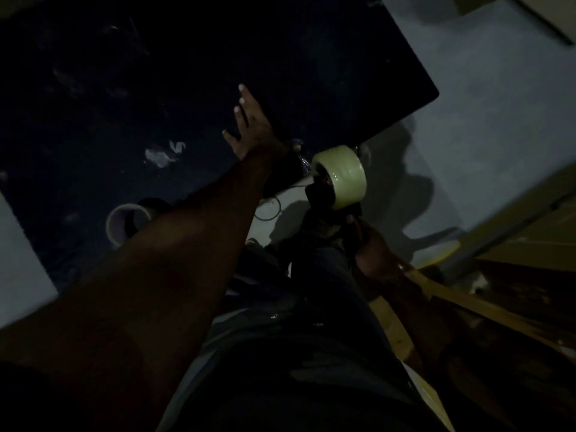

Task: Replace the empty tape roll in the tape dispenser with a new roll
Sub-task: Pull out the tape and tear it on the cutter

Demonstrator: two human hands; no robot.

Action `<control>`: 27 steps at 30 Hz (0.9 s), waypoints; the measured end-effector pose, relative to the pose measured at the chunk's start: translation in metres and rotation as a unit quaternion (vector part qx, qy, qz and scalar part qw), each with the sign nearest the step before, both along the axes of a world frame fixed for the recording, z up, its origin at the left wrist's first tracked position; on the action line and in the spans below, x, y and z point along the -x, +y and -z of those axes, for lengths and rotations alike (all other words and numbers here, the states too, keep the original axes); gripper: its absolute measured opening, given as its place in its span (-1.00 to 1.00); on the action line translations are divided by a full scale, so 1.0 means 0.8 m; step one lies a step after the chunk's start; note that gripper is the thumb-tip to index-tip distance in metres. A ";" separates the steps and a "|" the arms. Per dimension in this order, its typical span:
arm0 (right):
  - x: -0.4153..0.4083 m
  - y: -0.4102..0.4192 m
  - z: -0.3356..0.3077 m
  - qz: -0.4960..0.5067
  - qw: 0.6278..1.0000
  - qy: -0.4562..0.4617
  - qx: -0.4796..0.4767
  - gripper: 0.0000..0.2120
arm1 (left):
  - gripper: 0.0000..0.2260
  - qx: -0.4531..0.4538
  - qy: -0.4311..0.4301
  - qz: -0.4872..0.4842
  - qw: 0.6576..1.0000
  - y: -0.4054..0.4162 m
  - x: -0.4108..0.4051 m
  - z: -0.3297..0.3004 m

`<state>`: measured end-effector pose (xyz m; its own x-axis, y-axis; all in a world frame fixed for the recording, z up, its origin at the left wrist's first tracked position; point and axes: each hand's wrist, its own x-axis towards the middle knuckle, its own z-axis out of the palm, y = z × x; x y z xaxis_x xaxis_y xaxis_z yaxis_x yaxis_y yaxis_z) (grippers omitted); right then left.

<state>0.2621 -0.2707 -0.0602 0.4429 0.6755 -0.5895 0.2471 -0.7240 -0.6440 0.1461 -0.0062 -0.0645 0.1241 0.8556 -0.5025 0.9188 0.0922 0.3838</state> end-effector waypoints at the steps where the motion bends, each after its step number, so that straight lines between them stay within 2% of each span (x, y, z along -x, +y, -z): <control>1: 0.004 0.002 -0.004 -0.015 1.000 -0.006 0.005 -0.64 | 0.41 -0.007 0.000 -0.005 1.000 -0.001 -0.001 0.001; 3: 0.014 -0.002 -0.006 -0.064 0.997 -0.036 0.019 -0.66 | 0.43 -0.011 0.003 -0.013 1.000 -0.001 -0.004 0.000; 7: 0.012 -0.004 -0.011 -0.112 0.992 -0.055 0.033 -0.48 | 0.45 -0.013 0.008 -0.015 1.000 0.005 -0.005 0.004; 10: -0.006 -0.004 -0.005 -0.106 0.993 -0.011 0.056 -0.58 | 0.46 -0.010 0.006 -0.016 1.000 0.006 -0.001 0.005; 11: -0.008 -0.004 -0.008 -0.106 0.993 -0.017 0.045 -0.57 | 0.47 -0.008 0.007 -0.016 1.000 0.005 -0.001 0.004; 14: 0.000 -0.001 -0.003 -0.111 0.993 -0.042 -0.029 -0.38 | 0.47 -0.016 0.005 -0.021 1.000 0.001 -0.002 -0.003; 17: 0.005 0.005 0.002 -0.069 0.997 -0.025 0.009 -0.68 | 0.46 -0.015 0.003 -0.020 1.000 -0.001 -0.005 -0.007; 22: 0.001 0.025 -0.004 -0.068 0.997 0.038 -0.005 -0.63 | 0.47 -0.018 0.014 -0.021 1.000 -0.004 0.000 -0.004; 25: 0.005 0.025 -0.006 -0.091 0.996 0.015 -0.004 -0.61 | 0.46 -0.009 0.003 -0.020 1.000 -0.002 0.000 -0.002; 27: 0.006 0.024 -0.008 -0.068 0.998 -0.009 -0.006 -0.65 | 0.47 -0.006 0.008 -0.025 1.000 -0.001 -0.002 -0.005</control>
<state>0.2573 -0.2516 -0.0539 0.3576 0.7367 -0.5739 0.3533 -0.6756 -0.6471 0.1477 -0.0071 -0.0605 0.0725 0.8663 -0.4943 0.9189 0.1347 0.3708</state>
